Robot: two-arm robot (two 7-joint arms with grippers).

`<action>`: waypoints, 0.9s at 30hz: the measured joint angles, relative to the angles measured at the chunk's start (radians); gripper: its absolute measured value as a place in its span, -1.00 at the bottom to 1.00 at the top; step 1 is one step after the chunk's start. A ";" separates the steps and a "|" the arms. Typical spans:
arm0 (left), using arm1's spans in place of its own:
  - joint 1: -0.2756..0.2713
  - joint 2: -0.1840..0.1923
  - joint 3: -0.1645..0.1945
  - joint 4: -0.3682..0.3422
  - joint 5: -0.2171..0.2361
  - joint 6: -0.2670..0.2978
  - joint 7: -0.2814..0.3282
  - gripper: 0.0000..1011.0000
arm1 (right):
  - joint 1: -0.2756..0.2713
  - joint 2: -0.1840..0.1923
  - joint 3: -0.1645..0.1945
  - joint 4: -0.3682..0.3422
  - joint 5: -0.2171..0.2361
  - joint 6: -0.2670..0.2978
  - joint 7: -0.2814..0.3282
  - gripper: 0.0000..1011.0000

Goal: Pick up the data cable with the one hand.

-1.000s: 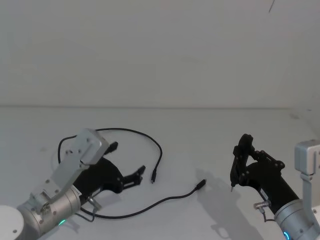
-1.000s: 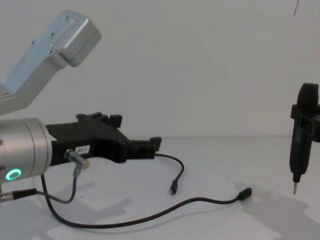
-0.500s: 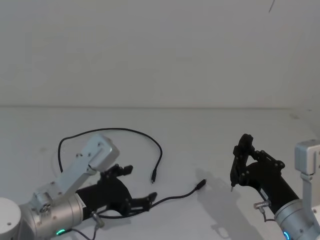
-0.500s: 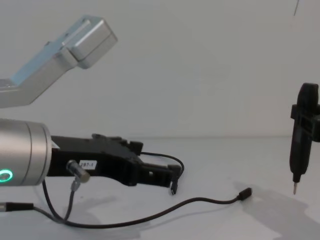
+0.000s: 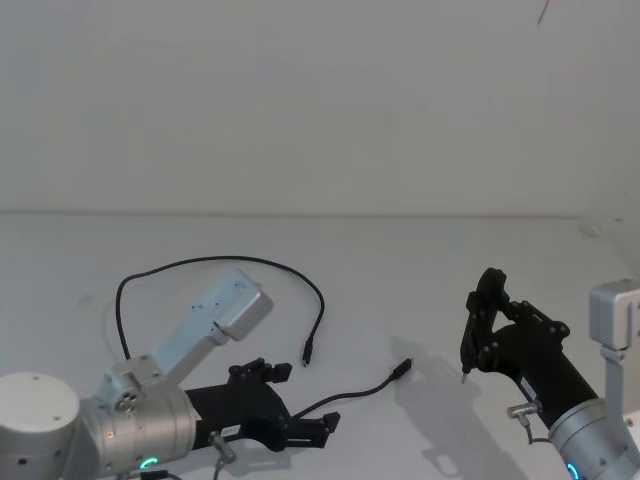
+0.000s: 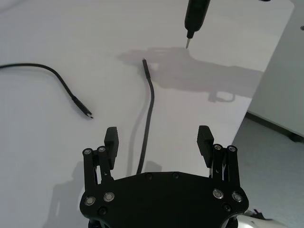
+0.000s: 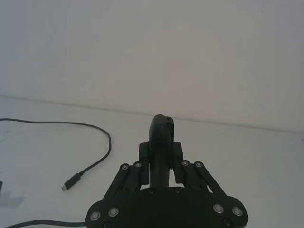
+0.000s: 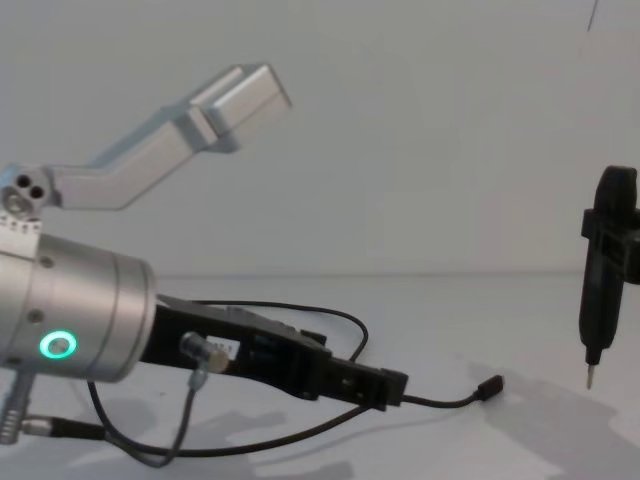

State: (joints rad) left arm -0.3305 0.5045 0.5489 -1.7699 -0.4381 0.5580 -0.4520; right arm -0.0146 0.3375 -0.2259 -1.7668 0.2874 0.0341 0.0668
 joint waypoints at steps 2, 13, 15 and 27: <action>-0.011 -0.010 0.008 0.009 -0.004 0.023 0.001 0.98 | 0.000 0.000 0.000 0.000 0.000 0.000 0.000 -0.45; -0.062 -0.049 0.044 0.064 -0.005 0.079 0.017 0.98 | 0.000 0.000 0.000 0.000 0.000 0.000 0.000 -0.45; -0.073 -0.057 0.053 0.079 -0.001 0.085 0.021 0.98 | 0.000 0.000 0.000 0.000 0.000 0.000 0.000 -0.45; -0.122 -0.098 0.091 0.153 0.022 0.107 0.024 0.98 | 0.000 0.000 0.000 0.000 0.000 0.000 0.000 -0.45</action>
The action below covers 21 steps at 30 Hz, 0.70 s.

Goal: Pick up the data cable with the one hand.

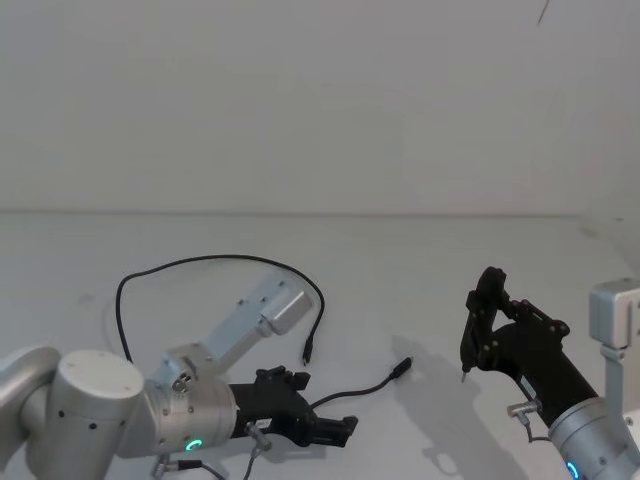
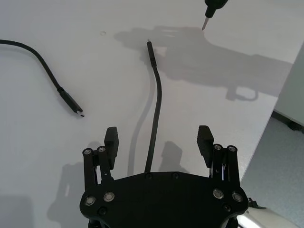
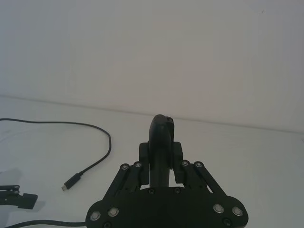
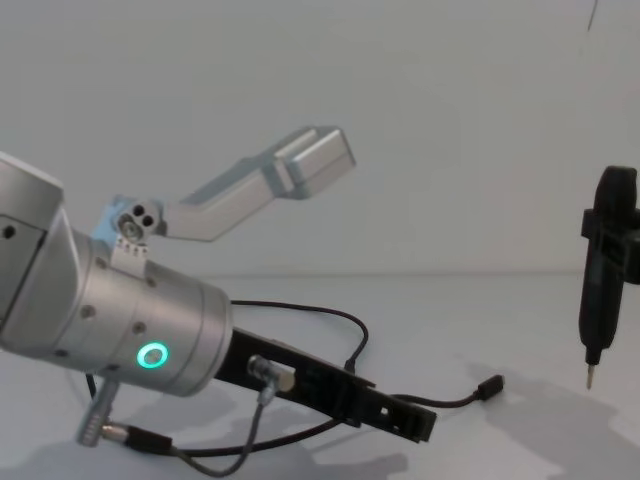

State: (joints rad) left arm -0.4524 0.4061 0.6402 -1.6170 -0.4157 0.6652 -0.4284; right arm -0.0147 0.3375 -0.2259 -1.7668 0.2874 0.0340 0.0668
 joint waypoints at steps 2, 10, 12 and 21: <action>-0.004 -0.005 0.004 0.006 0.002 0.001 0.000 0.98 | 0.000 0.000 0.000 0.000 0.000 0.000 0.000 -0.45; -0.017 -0.027 0.017 0.032 0.017 0.009 0.009 0.98 | 0.000 0.000 0.000 0.000 0.000 0.000 0.000 -0.45; -0.019 -0.034 0.020 0.038 0.022 0.012 0.013 0.98 | 0.000 0.000 0.000 0.000 0.000 0.000 0.000 -0.45; -0.024 -0.052 0.029 0.054 0.036 0.020 0.024 0.89 | 0.000 0.000 0.000 0.000 0.000 0.000 0.000 -0.45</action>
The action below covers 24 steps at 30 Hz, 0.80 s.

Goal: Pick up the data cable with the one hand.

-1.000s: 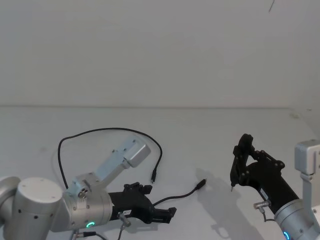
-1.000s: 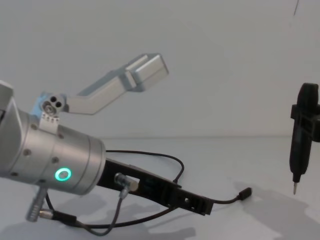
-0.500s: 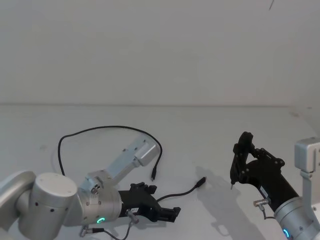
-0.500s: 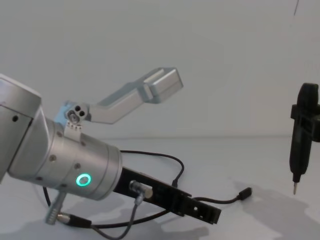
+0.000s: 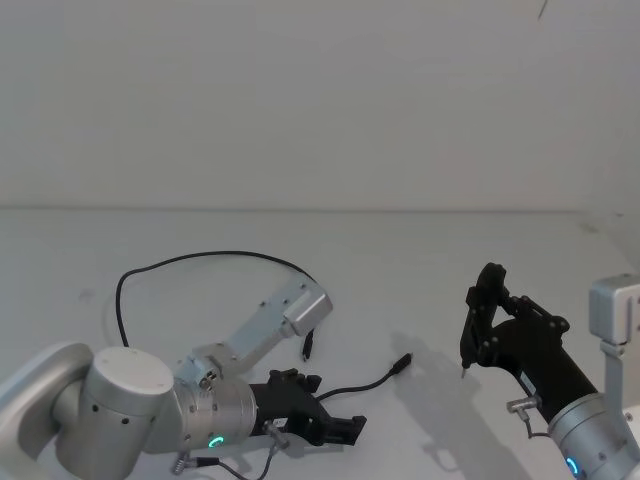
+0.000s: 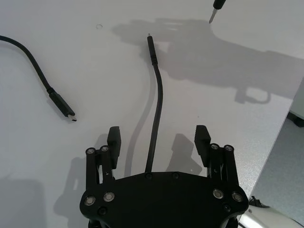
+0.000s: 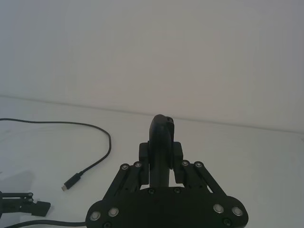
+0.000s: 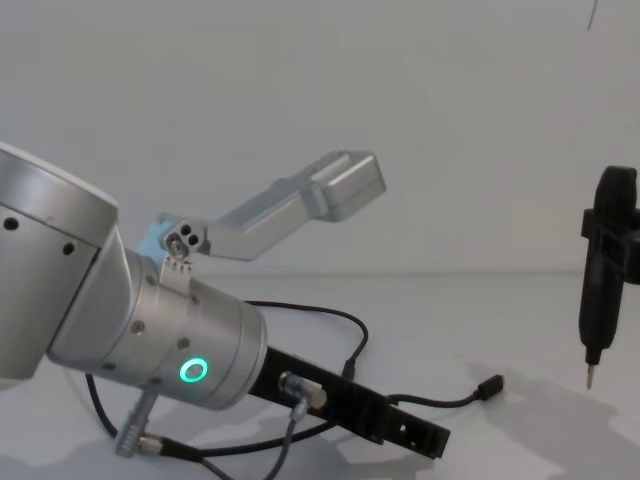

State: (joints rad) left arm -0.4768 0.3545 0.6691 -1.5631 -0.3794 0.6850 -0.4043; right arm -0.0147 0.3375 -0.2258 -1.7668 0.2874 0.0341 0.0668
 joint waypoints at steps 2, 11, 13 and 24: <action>-0.001 -0.003 0.001 0.002 0.002 0.001 0.002 0.79 | 0.000 0.000 0.000 0.000 0.000 0.000 0.000 -0.45; -0.003 -0.010 0.005 0.009 0.008 0.004 0.006 0.30 | 0.000 0.000 0.000 0.000 0.000 0.000 0.000 -0.45; -0.003 -0.011 0.005 0.009 0.008 0.004 0.007 0.18 | 0.000 0.000 0.000 0.000 0.000 0.000 0.000 -0.45; -0.004 -0.014 0.006 0.012 0.011 0.006 0.009 -0.50 | 0.000 0.000 0.000 0.000 0.000 0.000 0.000 -0.45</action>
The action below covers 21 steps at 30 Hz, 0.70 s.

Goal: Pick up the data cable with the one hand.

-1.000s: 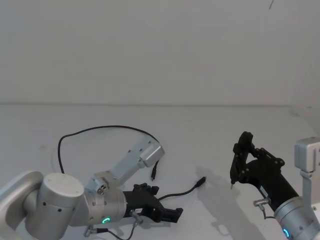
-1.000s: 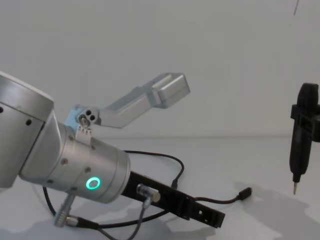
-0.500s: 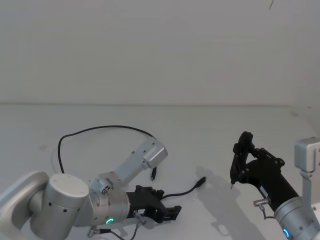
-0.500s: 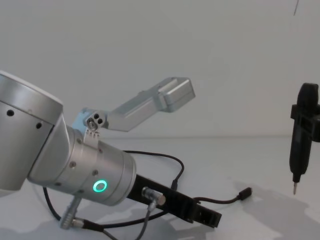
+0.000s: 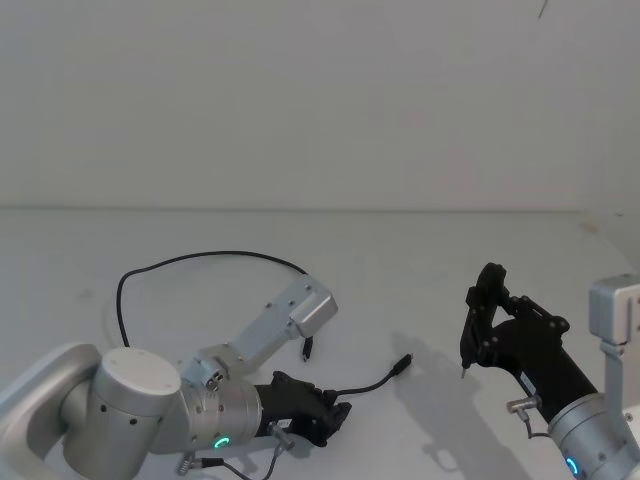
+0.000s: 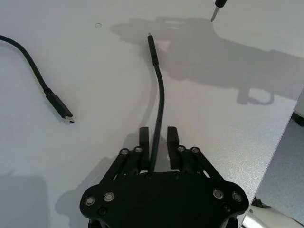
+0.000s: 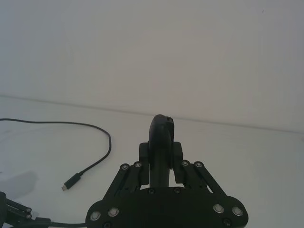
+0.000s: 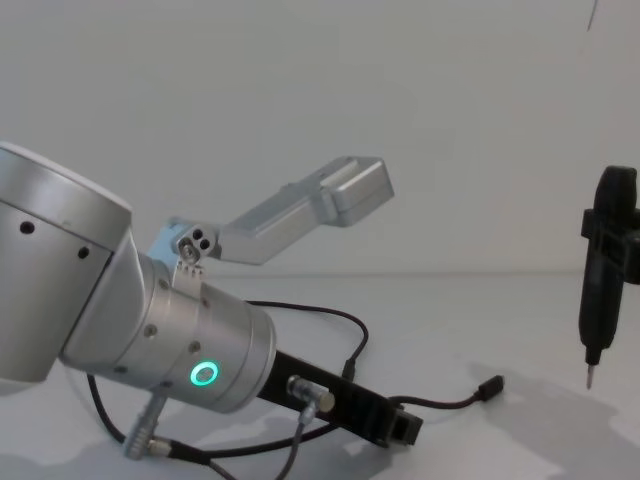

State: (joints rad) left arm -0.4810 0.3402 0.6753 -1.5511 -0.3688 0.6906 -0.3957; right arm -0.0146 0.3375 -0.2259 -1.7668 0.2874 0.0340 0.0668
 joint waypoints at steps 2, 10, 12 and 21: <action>0.000 0.000 0.000 0.000 0.000 0.000 0.000 -0.61 | 0.000 0.000 0.000 0.000 0.000 0.000 0.000 -0.45; 0.000 -0.001 0.001 0.001 0.003 0.000 0.000 -0.93 | 0.000 -0.001 0.001 0.000 0.000 0.000 0.000 -0.45; 0.000 0.000 0.002 0.000 0.005 -0.005 -0.001 -0.93 | 0.001 -0.002 0.004 -0.003 0.001 0.001 0.000 -0.45; -0.006 0.025 0.013 -0.018 0.025 -0.063 -0.037 -0.93 | 0.010 -0.009 0.029 -0.038 0.030 0.025 0.006 -0.45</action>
State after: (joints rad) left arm -0.4865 0.3648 0.6880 -1.5687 -0.3437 0.6280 -0.4331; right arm -0.0044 0.3281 -0.1968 -1.8047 0.3170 0.0590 0.0729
